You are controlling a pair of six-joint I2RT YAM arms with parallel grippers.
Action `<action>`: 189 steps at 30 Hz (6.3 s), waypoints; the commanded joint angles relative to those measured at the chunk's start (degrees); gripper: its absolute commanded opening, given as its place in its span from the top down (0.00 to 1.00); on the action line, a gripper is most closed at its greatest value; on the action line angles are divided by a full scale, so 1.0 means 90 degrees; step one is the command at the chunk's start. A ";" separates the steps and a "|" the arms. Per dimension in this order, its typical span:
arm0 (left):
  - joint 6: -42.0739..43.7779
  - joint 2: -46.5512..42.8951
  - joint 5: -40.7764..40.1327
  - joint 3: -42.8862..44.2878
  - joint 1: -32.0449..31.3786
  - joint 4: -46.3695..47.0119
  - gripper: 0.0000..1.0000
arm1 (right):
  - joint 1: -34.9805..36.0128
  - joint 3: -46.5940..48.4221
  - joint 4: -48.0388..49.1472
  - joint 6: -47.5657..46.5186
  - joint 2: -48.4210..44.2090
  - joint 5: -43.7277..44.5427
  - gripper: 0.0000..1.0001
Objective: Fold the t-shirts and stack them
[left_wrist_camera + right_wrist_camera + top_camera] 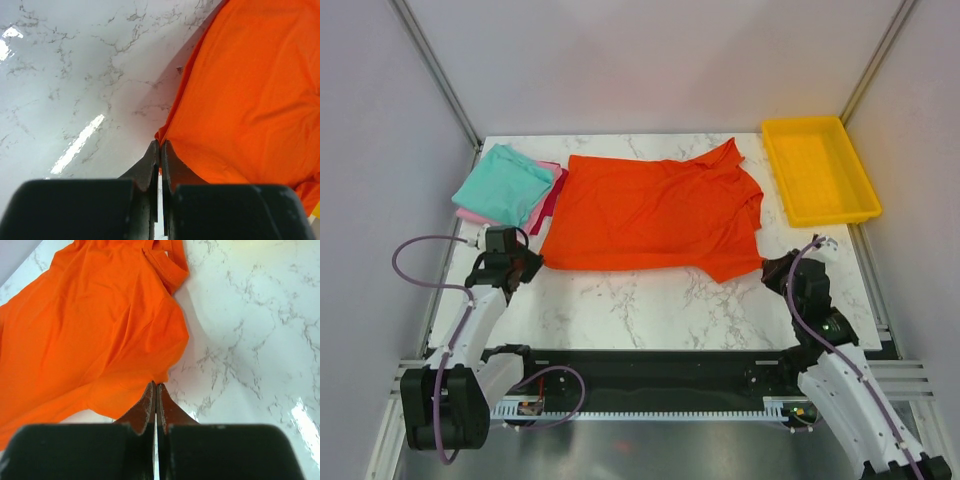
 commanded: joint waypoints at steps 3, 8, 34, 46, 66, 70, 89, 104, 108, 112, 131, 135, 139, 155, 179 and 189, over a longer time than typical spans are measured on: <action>0.0046 -0.0231 -0.0045 0.0059 0.0012 -0.0511 0.98 | -0.0030 -0.0016 -0.1347 0.0366 -0.1196 -0.0385 1.00; 0.0066 -0.0660 0.0101 -0.0039 0.0012 -0.0813 0.98 | -0.0020 0.0638 -0.2177 0.0406 -0.1501 -0.0484 1.00; -0.0764 0.0108 0.0502 0.0888 0.0012 -0.1674 0.98 | -0.0020 0.2650 -0.1886 -0.0033 0.0636 0.0297 1.00; -0.1106 0.2130 0.0150 0.2568 0.0012 -0.1625 0.98 | -0.0098 0.3567 -0.0655 0.0055 0.3603 0.0483 1.00; -0.1536 0.5363 0.0746 0.5009 0.0002 -0.1342 0.96 | -0.0567 0.6457 -0.0059 -0.0082 0.7286 0.0592 0.98; -0.1292 0.5765 0.0756 0.5673 0.0022 -0.1352 0.41 | -0.0606 0.7054 -0.0030 -0.0160 0.8068 0.0649 0.36; -0.0988 0.1842 0.0805 0.1751 -0.0418 -0.0299 0.33 | -0.0626 0.1220 0.1843 0.0278 0.3637 -0.0717 0.37; -0.0823 0.2677 0.1633 0.0263 -0.0379 0.1812 0.38 | -0.0635 0.0481 0.2863 0.0445 0.4592 -0.0449 0.52; -0.0628 0.3176 0.1811 0.0644 -0.0175 0.1617 0.40 | -0.0752 0.0560 0.2587 0.0484 0.4418 0.0324 0.61; -0.0569 0.3041 0.1606 0.0587 0.0051 0.1490 0.40 | -0.0762 0.0687 0.2432 0.0591 0.4426 0.1048 0.67; -0.0715 0.2337 0.0424 0.0313 0.0090 0.1421 0.46 | -0.0870 0.0543 0.2526 0.0240 0.3685 0.0543 0.47; -0.0822 0.2571 0.0492 0.0361 0.0090 0.1451 0.49 | -0.0879 0.0220 0.3123 0.0250 0.3470 -0.0344 0.39; -0.0862 0.2805 0.0609 0.0420 0.0090 0.1646 0.58 | -0.0860 -0.0054 0.3826 0.0513 0.3820 -0.0844 0.37; -0.0774 0.3499 0.0591 0.0596 0.0061 0.1881 0.93 | -0.0831 0.0472 0.3633 0.0934 0.5451 -0.0065 0.41; -0.0598 0.1693 0.0044 0.0264 0.0080 0.0817 0.98 | -0.0821 0.0522 0.1924 0.0533 0.3374 0.0814 1.00; -0.0579 0.0970 -0.0025 -0.0088 0.0080 0.0641 0.98 | -0.0821 0.0267 0.1554 0.0582 0.2864 0.0825 1.00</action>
